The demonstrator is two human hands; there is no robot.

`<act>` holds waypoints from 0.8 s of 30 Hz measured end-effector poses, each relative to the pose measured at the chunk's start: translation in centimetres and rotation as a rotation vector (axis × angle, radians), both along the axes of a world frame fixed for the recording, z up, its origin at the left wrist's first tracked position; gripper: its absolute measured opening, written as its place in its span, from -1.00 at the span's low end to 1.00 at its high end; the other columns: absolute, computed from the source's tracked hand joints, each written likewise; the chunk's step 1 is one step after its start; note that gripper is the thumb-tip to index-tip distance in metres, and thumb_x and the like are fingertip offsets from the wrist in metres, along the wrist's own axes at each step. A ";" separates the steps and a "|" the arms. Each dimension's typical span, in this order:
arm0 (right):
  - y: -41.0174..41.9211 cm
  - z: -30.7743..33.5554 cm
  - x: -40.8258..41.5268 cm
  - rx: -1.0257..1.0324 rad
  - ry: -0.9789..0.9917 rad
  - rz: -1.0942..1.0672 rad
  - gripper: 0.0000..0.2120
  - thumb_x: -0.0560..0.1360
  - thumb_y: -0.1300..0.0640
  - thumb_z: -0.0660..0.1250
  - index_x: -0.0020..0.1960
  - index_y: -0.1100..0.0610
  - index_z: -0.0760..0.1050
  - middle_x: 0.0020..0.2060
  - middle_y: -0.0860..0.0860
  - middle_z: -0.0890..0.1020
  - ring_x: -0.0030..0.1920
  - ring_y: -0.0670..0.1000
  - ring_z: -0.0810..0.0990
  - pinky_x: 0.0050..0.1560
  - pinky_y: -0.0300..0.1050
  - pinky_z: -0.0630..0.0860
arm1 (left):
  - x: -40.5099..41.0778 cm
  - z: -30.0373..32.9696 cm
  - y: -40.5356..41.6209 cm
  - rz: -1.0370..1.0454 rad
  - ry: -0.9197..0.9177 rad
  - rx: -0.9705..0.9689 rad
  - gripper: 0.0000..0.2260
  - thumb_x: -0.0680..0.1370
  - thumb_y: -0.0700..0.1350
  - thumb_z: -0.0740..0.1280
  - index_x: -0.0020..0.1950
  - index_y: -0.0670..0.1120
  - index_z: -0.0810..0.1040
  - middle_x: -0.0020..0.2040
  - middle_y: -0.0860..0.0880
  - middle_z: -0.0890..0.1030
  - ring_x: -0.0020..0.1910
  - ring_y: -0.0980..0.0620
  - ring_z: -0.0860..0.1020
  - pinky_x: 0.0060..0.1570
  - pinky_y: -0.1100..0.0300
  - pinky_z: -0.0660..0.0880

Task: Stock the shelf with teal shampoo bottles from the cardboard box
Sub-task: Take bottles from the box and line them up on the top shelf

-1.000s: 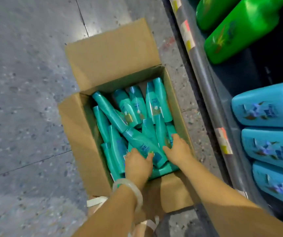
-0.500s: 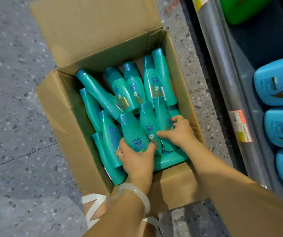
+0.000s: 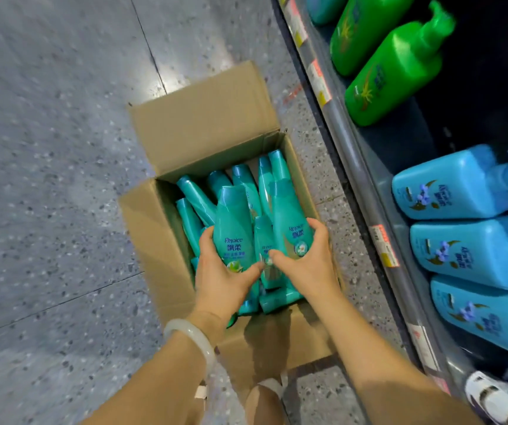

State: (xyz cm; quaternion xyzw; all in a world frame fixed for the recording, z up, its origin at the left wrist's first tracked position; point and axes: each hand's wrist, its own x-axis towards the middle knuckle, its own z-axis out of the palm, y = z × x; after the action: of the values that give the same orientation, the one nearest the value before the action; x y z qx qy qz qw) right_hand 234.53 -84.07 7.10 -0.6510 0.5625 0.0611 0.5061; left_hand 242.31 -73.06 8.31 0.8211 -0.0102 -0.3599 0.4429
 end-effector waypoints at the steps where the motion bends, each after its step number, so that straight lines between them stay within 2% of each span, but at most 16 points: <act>1: 0.0 2.5 0.3 -0.025 -0.017 0.000 -0.22 0.28 0.10 0.52 0.38 0.04 0.18 0.27 0.04 0.35 0.25 0.06 0.41 0.28 0.06 0.40 | 0.3 2.1 -0.2 -0.005 -0.023 -0.025 -0.34 0.29 -0.25 0.54 0.17 0.11 0.22 -0.04 0.22 0.48 -0.07 0.18 0.56 0.05 0.08 0.54; 4: 0.3 10.2 1.0 -0.127 -0.067 -0.025 -0.26 0.25 0.12 0.53 0.33 0.08 0.25 0.14 -0.01 0.35 0.21 0.06 0.43 0.24 0.06 0.43 | 0.9 8.5 -0.9 0.023 -0.069 -0.067 -0.34 0.29 -0.24 0.54 0.22 0.08 0.25 -0.04 0.27 0.44 -0.06 0.18 0.53 0.07 0.12 0.52; 7: 0.2 19.5 1.4 -0.223 -0.134 -0.090 -0.31 0.24 0.10 0.54 0.27 0.06 0.28 0.05 -0.07 0.33 0.14 0.00 0.42 0.19 -0.01 0.43 | 1.7 16.5 -1.6 0.041 -0.128 -0.159 -0.35 0.28 -0.21 0.54 0.20 0.12 0.26 -0.02 0.18 0.50 -0.06 0.18 0.56 0.05 0.07 0.53; 10: -0.1 28.7 1.3 -0.314 -0.228 -0.162 -0.34 0.25 0.07 0.53 0.24 0.00 0.27 0.06 -0.05 0.37 0.11 0.00 0.44 0.13 -0.07 0.44 | 2.9 24.5 -2.6 -0.045 -0.198 -0.251 -0.35 0.24 -0.13 0.53 0.16 0.21 0.25 0.01 0.07 0.53 -0.03 0.04 0.58 0.03 -0.07 0.56; 14: 0.0 40.4 0.3 -0.412 -0.341 -0.272 -0.36 0.28 0.05 0.53 0.25 0.02 0.28 0.09 0.00 0.41 0.10 0.02 0.47 0.10 -0.02 0.49 | 4.0 35.2 -3.7 -0.189 -0.315 -0.396 -0.33 0.27 -0.20 0.53 0.10 0.34 0.27 0.03 0.07 0.54 -0.01 0.05 0.59 -0.02 -0.06 0.58; 17: 1.1 48.4 -1.6 -0.509 -0.414 -0.340 -0.48 0.29 0.03 0.53 0.06 0.00 0.27 0.02 0.04 0.42 0.05 0.06 0.48 0.00 0.03 0.52 | 3.3 43.3 -4.0 -0.289 -0.369 -0.530 -0.28 0.29 -0.24 0.53 0.06 0.44 0.25 0.02 0.18 0.51 -0.01 0.18 0.57 -0.05 0.15 0.58; 18: 1.6 50.8 -2.4 -0.529 -0.433 -0.369 -0.48 0.29 0.02 0.53 0.05 -0.03 0.25 0.02 0.03 0.42 0.04 0.05 0.49 -0.01 0.02 0.54 | 2.7 46.0 -4.0 -0.319 -0.383 -0.573 -0.28 0.29 -0.24 0.54 0.10 0.41 0.24 0.03 0.19 0.50 0.00 0.20 0.56 -0.06 0.23 0.56; 20: 2.5 55.2 -4.4 -0.558 -0.485 -0.449 -0.40 0.26 -0.01 0.55 0.14 -0.07 0.26 0.06 0.01 0.45 0.05 -0.01 0.53 -0.01 -0.03 0.57 | 1.0 50.8 -4.4 -0.372 -0.411 -0.651 -0.30 0.27 -0.24 0.55 0.19 0.23 0.26 0.03 0.13 0.48 0.00 0.17 0.54 -0.08 0.36 0.49; 22: 3.2 59.2 -6.7 -0.607 -0.560 -0.536 -0.31 0.16 -0.07 0.56 0.17 -0.11 0.28 0.08 0.00 0.51 0.03 -0.07 0.57 -0.02 -0.14 0.58 | -1.4 55.4 -5.0 -0.428 -0.428 -0.737 -0.30 0.25 -0.29 0.56 0.13 0.21 0.25 -0.03 0.13 0.49 -0.09 0.25 0.54 -0.18 0.54 0.43; 24: 3.7 62.9 -9.6 -0.673 -0.644 -0.616 -0.34 0.17 0.04 0.59 0.15 -0.09 0.31 0.05 0.00 0.54 -0.07 -0.18 0.60 -0.12 -0.33 0.55 | -4.4 59.6 -5.8 -0.513 -0.428 -0.842 -0.30 0.21 -0.30 0.58 0.10 0.17 0.27 -0.06 0.19 0.49 -0.16 0.41 0.53 -0.24 0.62 0.39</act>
State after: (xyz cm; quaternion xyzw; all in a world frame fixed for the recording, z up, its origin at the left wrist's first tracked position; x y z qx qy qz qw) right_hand 224.88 -80.38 70.04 -0.5682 0.5321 -0.4745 0.4110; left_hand 237.92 -78.81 67.95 0.5985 -0.4442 -0.2459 0.6197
